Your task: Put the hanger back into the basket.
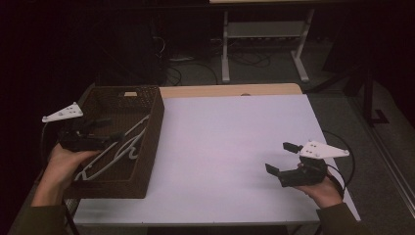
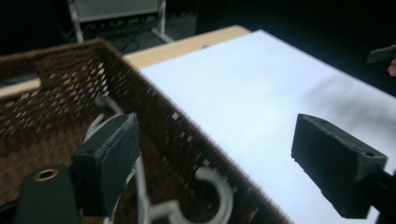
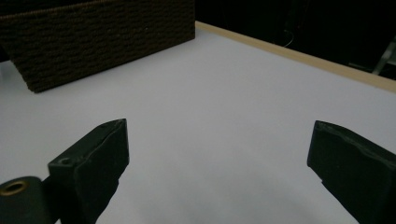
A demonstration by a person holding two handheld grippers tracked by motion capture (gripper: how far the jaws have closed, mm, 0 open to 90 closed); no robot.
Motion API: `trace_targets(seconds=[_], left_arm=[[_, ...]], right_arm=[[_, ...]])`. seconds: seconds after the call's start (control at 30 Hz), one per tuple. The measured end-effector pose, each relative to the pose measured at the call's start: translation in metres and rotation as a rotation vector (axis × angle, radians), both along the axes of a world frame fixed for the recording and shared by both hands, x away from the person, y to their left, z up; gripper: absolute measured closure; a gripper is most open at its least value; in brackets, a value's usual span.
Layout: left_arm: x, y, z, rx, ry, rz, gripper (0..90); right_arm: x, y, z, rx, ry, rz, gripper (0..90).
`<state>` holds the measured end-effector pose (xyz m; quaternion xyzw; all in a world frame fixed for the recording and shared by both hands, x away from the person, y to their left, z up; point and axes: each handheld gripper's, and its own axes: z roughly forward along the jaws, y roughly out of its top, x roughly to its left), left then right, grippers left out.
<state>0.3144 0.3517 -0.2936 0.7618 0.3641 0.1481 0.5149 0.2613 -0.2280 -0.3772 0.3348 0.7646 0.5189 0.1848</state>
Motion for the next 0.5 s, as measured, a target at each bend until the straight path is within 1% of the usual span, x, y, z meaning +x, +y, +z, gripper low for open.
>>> trace_targets(seconds=[0.07, 0.13, 0.2, 0.23, 0.27, 0.3, 0.37, 0.47, 0.5], left_arm=[[-0.002, -0.008, 0.0, -0.024, -0.026, -0.008, 13.5], [-0.004, -0.015, -0.001, -0.034, -0.055, -0.01, 11.0], [-0.005, -0.025, -0.001, -0.057, -0.076, -0.006, 8.2], [-0.006, -0.027, -0.002, -0.061, -0.082, -0.004, 6.1], [-0.006, -0.031, -0.002, -0.072, -0.086, -0.001, 4.4], [-0.007, -0.035, -0.003, -0.086, -0.087, -0.003, 2.8], [-0.008, -0.041, -0.005, -0.089, -0.096, -0.01, 1.7], [-0.009, -0.053, -0.007, -0.111, -0.108, -0.035, 1.2], [-0.01, -0.055, -0.008, -0.103, -0.112, -0.04, 1.2]], right_arm=[[0.001, 0.001, 0.005, 0.01, -0.004, 0.0, 3.6], [0.003, 0.002, 0.011, 0.026, -0.018, 0.001, 3.2], [0.004, 0.003, 0.017, 0.046, -0.031, 0.002, 2.5], [0.005, 0.004, 0.021, 0.052, -0.041, -0.003, 2.3], [0.005, 0.005, 0.023, 0.056, -0.041, -0.004, 2.3], [0.007, 0.006, 0.026, 0.055, -0.055, -0.003, 2.1], [0.008, 0.007, 0.03, 0.058, -0.063, -0.004, 1.9], [0.01, 0.009, 0.035, 0.063, -0.074, -0.003, 1.8], [0.011, 0.01, 0.037, 0.071, -0.073, -0.004, 1.8]])
